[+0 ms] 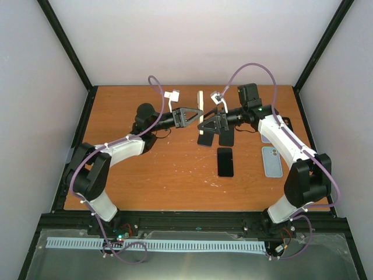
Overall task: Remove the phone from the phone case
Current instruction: Pick up the phone at the center of the board.
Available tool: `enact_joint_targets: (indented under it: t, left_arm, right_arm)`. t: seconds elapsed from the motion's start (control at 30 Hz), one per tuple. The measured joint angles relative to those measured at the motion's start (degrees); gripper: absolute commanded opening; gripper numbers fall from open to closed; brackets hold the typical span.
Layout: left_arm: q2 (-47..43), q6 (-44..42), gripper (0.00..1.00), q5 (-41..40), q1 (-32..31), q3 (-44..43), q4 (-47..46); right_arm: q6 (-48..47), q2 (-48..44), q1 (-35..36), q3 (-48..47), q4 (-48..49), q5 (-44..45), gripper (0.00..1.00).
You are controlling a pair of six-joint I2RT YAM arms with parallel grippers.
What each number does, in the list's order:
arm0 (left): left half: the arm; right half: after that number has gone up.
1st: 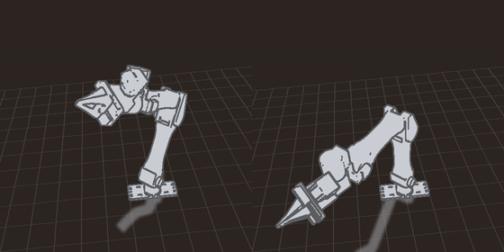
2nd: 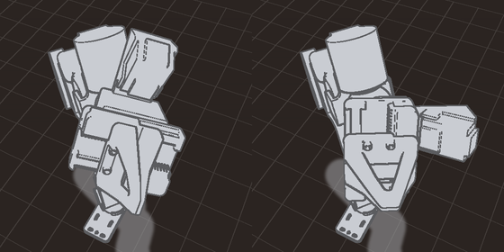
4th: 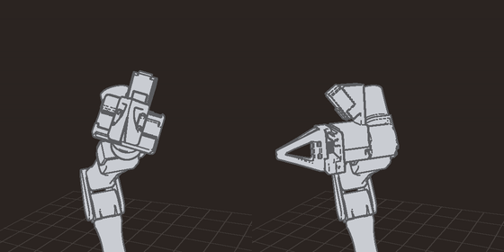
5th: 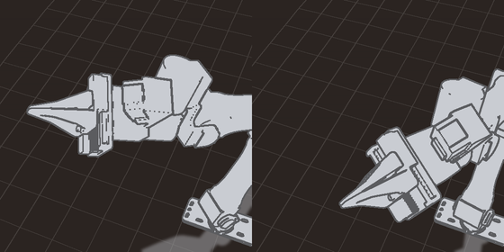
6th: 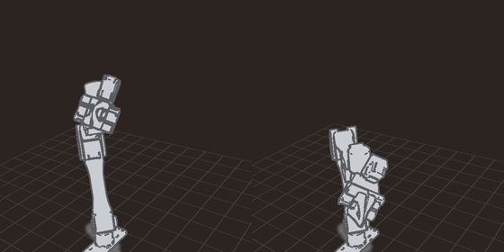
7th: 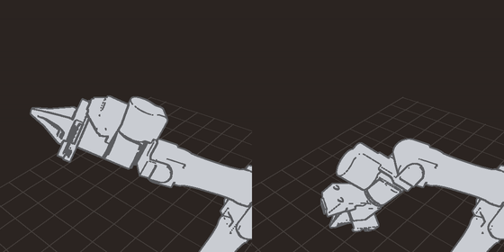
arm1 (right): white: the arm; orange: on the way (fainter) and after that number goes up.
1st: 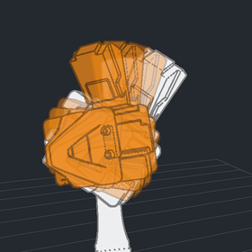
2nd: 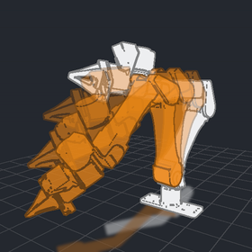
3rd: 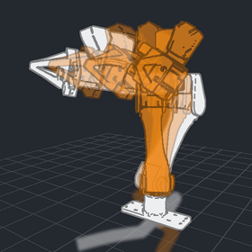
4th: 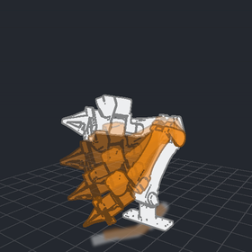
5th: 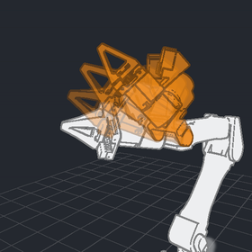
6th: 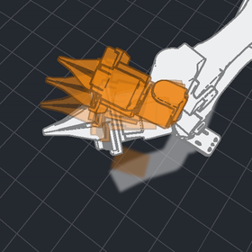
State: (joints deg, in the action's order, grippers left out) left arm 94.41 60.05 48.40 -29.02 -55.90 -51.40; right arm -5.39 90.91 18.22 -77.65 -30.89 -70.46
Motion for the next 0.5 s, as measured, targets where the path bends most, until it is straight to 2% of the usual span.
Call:
enact_joint_targets:
  t: [0.13,0.33,0.4,0.43,0.5]
  left_arm:
    - [1.18,3.17,0.68,0.72,-0.09,0.0,-2.95]
    - [1.11,2.49,0.72,0.94,-0.22,0.0,-3.43]
    - [1.11,2.45,0.82,0.94,-0.24,0.0,-3.3]
    - [1.11,2.43,0.94,0.94,-0.24,0.0,-3.17]
    - [1.2,2.27,0.99,0.92,-0.26,-0.39,-2.49]
  right_arm:
    - [1.7,0.02,-0.02,0.0,0.02,-0.74,0.81]
    - [3.17,-0.24,-0.24,0.13,-0.57,-1.38,0.65]
    - [3.3,-0.22,-0.24,0.13,-0.57,-1.38,0.61]
    - [3.37,-0.22,-0.24,0.13,-0.59,-1.33,0.61]
    - [3.28,-0.07,-0.24,0.11,-0.63,-1.36,0.6]
